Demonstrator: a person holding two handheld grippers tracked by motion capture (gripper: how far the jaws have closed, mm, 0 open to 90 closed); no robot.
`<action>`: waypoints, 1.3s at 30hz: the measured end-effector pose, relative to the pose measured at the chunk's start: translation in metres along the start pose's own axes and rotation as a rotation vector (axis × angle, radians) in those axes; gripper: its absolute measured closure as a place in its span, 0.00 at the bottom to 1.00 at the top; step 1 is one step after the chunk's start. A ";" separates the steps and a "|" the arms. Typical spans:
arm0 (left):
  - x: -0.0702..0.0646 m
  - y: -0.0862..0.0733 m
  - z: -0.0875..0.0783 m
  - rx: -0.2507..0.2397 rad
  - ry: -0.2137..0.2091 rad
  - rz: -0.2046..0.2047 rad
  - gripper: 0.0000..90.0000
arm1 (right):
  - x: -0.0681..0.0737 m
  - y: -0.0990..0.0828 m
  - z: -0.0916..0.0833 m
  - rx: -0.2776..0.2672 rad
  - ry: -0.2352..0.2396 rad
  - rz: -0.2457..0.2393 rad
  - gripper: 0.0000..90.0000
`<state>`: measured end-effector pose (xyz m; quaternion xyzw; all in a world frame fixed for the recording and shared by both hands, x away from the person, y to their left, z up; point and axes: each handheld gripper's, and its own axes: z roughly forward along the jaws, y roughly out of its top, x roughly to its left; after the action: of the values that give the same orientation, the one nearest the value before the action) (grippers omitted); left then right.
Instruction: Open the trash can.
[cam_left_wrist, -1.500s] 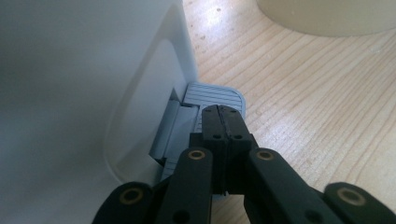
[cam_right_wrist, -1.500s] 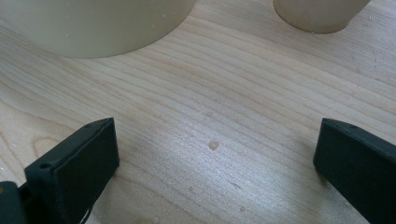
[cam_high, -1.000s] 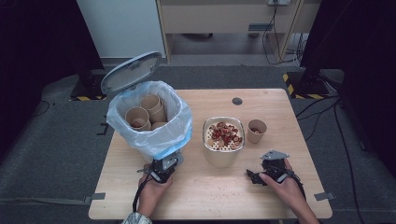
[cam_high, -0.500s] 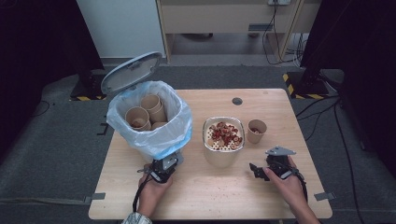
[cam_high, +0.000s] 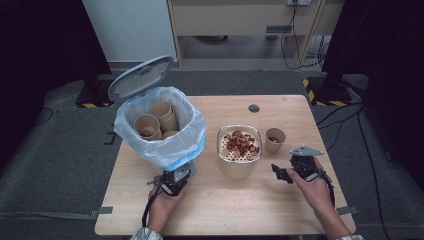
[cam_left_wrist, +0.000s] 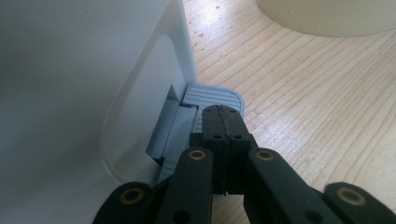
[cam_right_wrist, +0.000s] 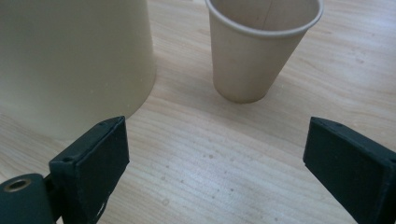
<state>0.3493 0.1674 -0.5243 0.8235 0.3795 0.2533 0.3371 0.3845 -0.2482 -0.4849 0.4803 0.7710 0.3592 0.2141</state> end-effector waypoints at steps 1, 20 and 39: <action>0.000 0.000 0.000 -0.001 -0.001 -0.001 0.99 | 0.000 0.002 -0.001 -0.001 0.001 -0.005 0.08; 0.000 0.000 0.000 -0.001 -0.004 -0.003 0.99 | -0.015 0.029 -0.002 -0.026 -0.011 0.044 0.09; 0.001 0.000 0.000 0.001 -0.007 -0.004 0.99 | -0.018 0.029 0.008 -0.032 -0.008 0.055 0.08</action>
<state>0.3496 0.1682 -0.5242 0.8238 0.3801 0.2497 0.3385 0.4151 -0.2537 -0.4686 0.4993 0.7507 0.3753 0.2151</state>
